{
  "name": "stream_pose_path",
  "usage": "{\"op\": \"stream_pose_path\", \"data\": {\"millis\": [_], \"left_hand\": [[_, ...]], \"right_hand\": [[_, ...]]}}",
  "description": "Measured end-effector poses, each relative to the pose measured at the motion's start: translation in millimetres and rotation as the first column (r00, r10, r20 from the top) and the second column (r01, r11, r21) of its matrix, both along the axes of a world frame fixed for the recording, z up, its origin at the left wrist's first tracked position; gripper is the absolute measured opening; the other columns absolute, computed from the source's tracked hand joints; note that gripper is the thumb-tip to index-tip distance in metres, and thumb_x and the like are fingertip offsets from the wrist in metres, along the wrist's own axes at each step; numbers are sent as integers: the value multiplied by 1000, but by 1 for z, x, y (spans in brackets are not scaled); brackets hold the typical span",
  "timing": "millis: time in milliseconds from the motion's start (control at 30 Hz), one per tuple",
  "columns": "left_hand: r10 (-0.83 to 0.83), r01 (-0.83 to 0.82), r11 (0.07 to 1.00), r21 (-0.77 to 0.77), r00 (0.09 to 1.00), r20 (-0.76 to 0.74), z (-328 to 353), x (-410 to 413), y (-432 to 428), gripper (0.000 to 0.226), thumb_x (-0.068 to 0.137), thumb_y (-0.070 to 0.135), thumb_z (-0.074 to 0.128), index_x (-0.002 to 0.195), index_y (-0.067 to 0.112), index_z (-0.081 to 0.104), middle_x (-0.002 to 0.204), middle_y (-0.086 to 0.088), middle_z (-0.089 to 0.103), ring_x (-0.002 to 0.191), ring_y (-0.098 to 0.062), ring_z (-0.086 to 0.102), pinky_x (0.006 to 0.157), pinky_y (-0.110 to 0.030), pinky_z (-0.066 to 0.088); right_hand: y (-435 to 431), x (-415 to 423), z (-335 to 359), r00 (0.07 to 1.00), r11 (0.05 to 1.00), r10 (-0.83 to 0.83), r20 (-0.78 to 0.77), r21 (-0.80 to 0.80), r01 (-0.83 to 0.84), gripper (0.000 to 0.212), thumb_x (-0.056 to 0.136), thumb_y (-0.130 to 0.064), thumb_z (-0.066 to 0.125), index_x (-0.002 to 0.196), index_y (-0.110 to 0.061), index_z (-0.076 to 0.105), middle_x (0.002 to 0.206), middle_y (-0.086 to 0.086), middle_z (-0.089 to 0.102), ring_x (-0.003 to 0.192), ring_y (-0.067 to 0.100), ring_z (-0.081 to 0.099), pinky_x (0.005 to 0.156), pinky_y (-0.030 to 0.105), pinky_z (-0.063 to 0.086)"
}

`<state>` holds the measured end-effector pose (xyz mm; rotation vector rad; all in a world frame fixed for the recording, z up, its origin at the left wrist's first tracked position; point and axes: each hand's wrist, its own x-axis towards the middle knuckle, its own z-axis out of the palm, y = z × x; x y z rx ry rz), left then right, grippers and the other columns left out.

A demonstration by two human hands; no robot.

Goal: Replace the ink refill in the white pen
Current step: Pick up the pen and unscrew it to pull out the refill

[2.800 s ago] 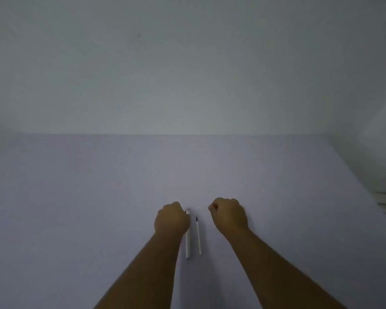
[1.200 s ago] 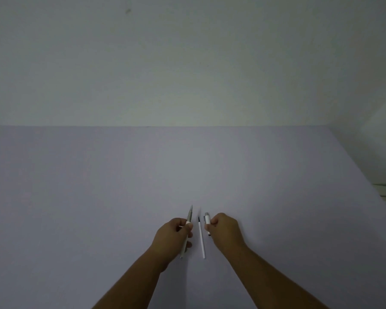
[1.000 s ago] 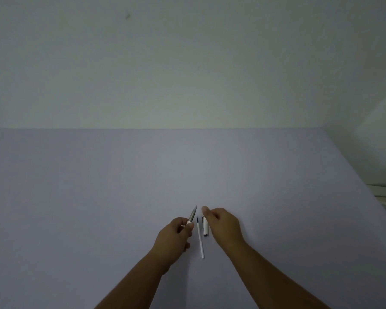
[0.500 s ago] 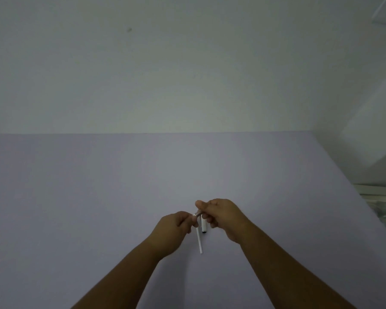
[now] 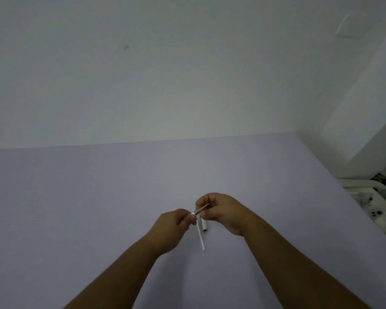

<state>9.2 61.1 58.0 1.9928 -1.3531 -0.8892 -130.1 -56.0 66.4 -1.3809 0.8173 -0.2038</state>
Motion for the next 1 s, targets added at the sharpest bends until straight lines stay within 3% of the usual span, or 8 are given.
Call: {"op": "stream_pose_path", "data": {"millis": [100, 267, 400, 533, 667, 767, 833, 1000], "left_hand": [[-17, 17, 1000, -10, 1000, 14, 3, -1, -1, 30, 96, 37, 41, 91, 23, 67, 71, 15, 55, 67, 0, 52, 60, -14, 38], [10, -10, 1000, -2, 1000, 16, 3, -7, -6, 29, 96, 37, 41, 91, 24, 67, 71, 16, 54, 67, 1, 51, 60, -14, 38], [40, -40, 999, 3, 999, 11, 2, -18, -9, 27, 96, 39, 40, 87, 28, 63, 71, 15, 55, 67, 0, 52, 59, -15, 38], [65, -65, 998, 12, 998, 4, 2, -26, -11, 25, 96, 38, 41, 84, 31, 62, 72, 14, 56, 68, -1, 52, 61, -15, 39], [94, -94, 996, 0, 995, -18, 4, -31, -15, 26, 95, 38, 41, 85, 29, 63, 72, 12, 57, 66, -3, 51, 60, -16, 40], [107, -107, 994, 12, 994, -21, 4, -34, -18, 26, 96, 38, 41, 84, 30, 62, 72, 10, 56, 66, -6, 50, 62, -19, 40], [134, -133, 991, 8, 990, -42, 5, -35, -20, 26, 96, 37, 41, 84, 30, 62, 72, 8, 56, 68, -10, 51, 63, -21, 41], [137, -137, 991, 8, 990, -44, 5, -38, -22, 26, 96, 37, 41, 84, 28, 63, 71, 7, 55, 60, -6, 45, 57, -19, 37]], "right_hand": [[2, 1, 2, 997, 999, -46, -56, -6, 45, 19, 80, -29, 70, 79, -10, 69, 70, 3, 66, 62, 11, 59, 61, 21, 52], [-6, -3, 2, 1000, 1000, -7, 10, -27, 7, 12, 80, -4, 67, 85, -15, 66, 84, 5, 67, 80, 17, 63, 73, 24, 53], [-11, -7, 5, 999, 999, 0, -54, -34, -1, 14, 80, -24, 70, 80, -10, 68, 76, 4, 66, 68, 12, 59, 63, 21, 51], [-19, -11, 3, 999, 998, 47, 9, -36, -46, 17, 79, 0, 65, 87, -15, 66, 87, 3, 66, 82, 15, 63, 71, 21, 51], [-24, -15, 7, 995, 998, 54, -82, -17, -56, 20, 80, -29, 70, 85, -9, 69, 77, 5, 66, 69, 14, 59, 64, 23, 52], [-27, -19, 7, 995, 996, 60, -86, -65, -66, 2, 81, -15, 66, 80, -14, 68, 78, 4, 66, 70, 13, 60, 63, 22, 51], [-31, -21, 2, 997, 996, 77, -27, -34, -78, 15, 79, -5, 66, 89, -16, 67, 86, 5, 67, 78, 14, 62, 68, 21, 51], [-34, -23, 2, 999, 999, 10, -43, 37, -8, 18, 81, -27, 70, 84, -9, 69, 76, 5, 65, 67, 12, 58, 61, 21, 52]]}}
